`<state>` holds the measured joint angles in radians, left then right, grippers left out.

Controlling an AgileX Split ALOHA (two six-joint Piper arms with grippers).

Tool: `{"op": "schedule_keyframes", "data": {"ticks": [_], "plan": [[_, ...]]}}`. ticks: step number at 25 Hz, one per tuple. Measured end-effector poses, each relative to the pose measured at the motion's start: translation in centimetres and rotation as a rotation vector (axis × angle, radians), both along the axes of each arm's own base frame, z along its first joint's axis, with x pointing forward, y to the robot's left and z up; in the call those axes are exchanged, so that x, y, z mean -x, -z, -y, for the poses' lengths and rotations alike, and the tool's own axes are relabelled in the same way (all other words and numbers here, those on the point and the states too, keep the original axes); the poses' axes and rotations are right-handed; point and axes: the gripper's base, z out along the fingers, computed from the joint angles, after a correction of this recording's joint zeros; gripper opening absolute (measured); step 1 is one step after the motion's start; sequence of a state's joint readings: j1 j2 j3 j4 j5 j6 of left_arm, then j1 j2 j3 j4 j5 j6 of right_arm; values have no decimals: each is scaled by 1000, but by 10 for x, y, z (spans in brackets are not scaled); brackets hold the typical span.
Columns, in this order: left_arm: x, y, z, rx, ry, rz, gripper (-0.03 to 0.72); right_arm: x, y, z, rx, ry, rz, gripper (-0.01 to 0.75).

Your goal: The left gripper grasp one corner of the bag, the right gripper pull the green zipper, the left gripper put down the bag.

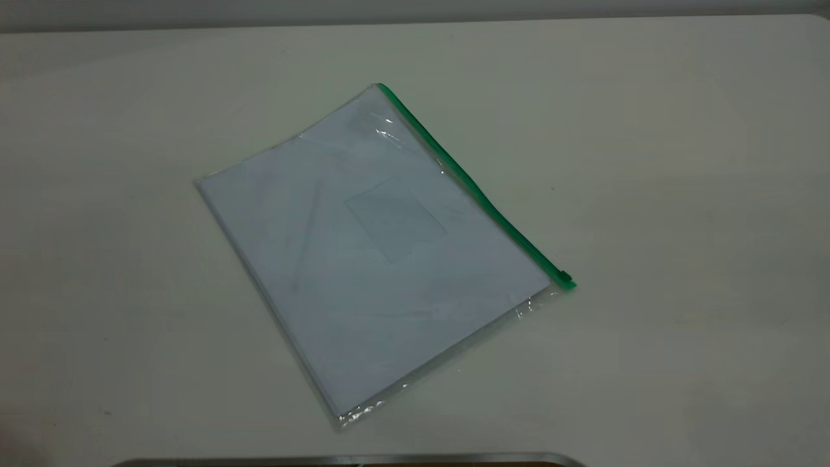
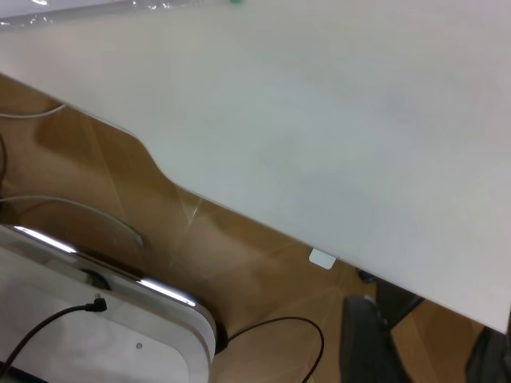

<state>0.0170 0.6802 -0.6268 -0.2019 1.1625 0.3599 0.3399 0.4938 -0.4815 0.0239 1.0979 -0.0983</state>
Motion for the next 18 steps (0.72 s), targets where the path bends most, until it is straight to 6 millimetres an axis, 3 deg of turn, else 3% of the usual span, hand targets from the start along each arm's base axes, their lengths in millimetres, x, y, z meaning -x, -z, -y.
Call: {"op": "schedule_keyframes", "data": {"ticks": [6,13,18], "plan": [[31,24,-5,-24,-125,90,472,0,0,0,1,0,0,444],[60,17,-6,-15,-142,300,472,3,-1,1,-7,4,21,444],[79,16,-5,-9,-142,420,472,18,-8,13,-46,145,141,445]]}}
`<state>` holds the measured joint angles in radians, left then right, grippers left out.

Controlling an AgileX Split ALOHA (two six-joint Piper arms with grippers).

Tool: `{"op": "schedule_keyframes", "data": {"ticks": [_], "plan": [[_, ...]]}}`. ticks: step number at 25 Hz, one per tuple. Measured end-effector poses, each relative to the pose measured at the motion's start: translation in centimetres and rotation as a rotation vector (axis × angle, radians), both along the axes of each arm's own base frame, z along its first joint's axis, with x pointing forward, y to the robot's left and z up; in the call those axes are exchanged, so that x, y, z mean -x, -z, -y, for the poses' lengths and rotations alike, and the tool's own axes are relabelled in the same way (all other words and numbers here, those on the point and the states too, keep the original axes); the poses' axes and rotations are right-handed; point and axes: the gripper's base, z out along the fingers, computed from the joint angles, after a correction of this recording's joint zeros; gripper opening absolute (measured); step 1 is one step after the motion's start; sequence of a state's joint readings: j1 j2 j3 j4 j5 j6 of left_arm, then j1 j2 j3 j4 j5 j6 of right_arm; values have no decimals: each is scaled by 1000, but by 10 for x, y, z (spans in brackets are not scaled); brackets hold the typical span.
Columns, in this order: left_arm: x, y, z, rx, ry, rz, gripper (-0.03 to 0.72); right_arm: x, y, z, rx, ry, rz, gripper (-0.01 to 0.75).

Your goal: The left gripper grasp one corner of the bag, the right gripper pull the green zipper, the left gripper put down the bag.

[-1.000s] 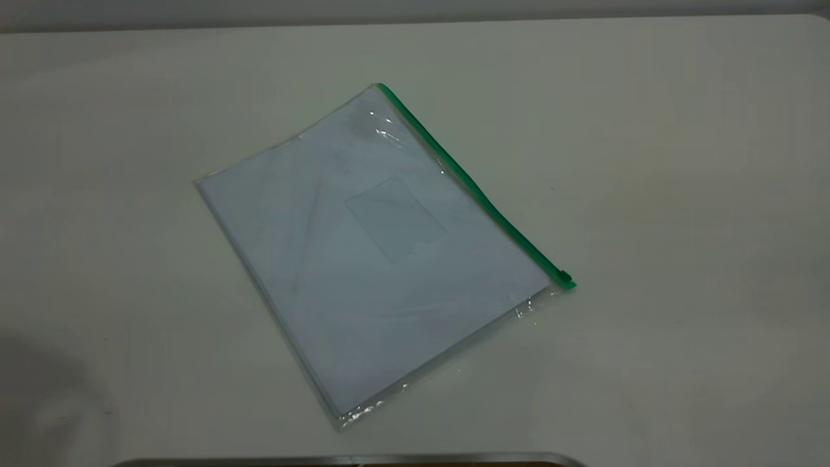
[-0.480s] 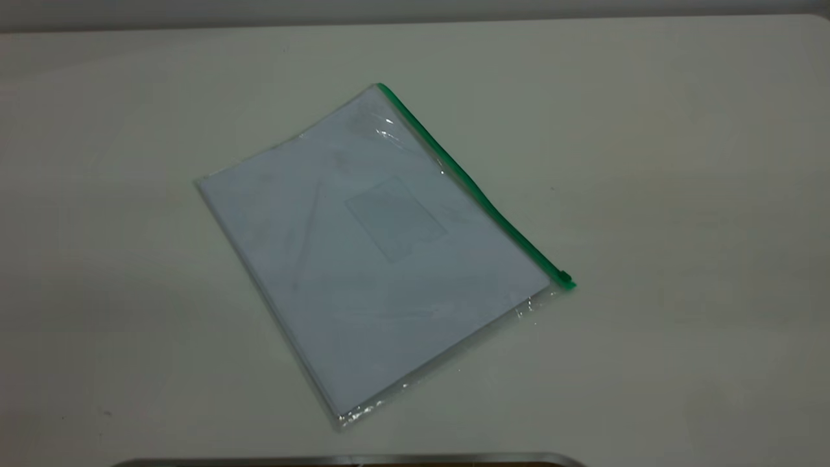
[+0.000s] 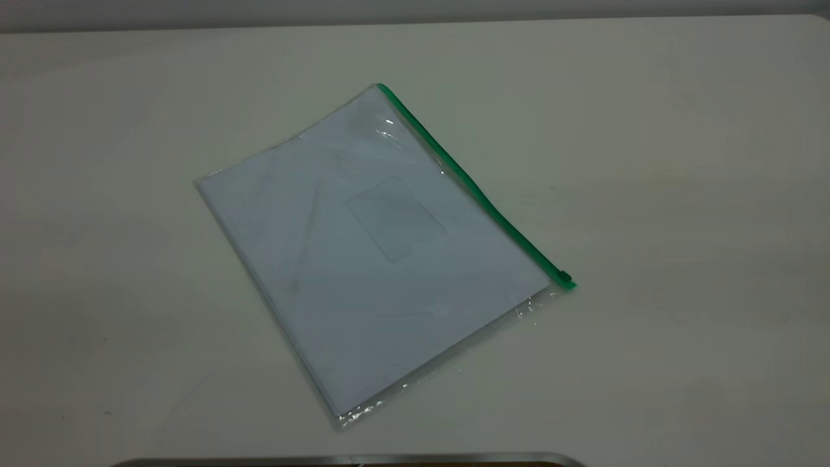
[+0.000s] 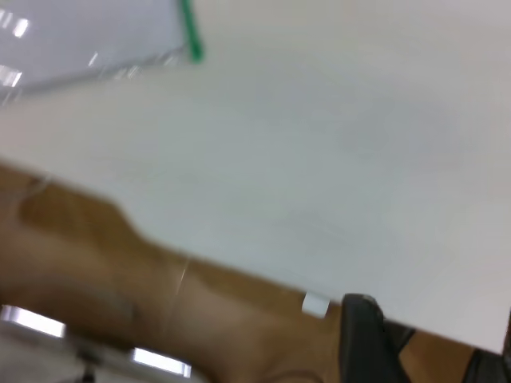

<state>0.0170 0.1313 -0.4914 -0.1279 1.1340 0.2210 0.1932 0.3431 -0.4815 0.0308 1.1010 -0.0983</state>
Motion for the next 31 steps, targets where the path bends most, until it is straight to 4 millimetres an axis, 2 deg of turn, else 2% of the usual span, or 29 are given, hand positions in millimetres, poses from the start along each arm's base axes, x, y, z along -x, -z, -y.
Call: {"op": "schedule_keyframes", "data": {"ticks": [5,10,31], "plan": [[12,1,0,-2,1,81,472,26,-5,7,-23,124,174,445],[21,2,0,-2,2,134,472,51,-5,9,-40,145,332,445],[22,2,0,0,29,139,472,52,-5,9,-40,144,331,445]]}}
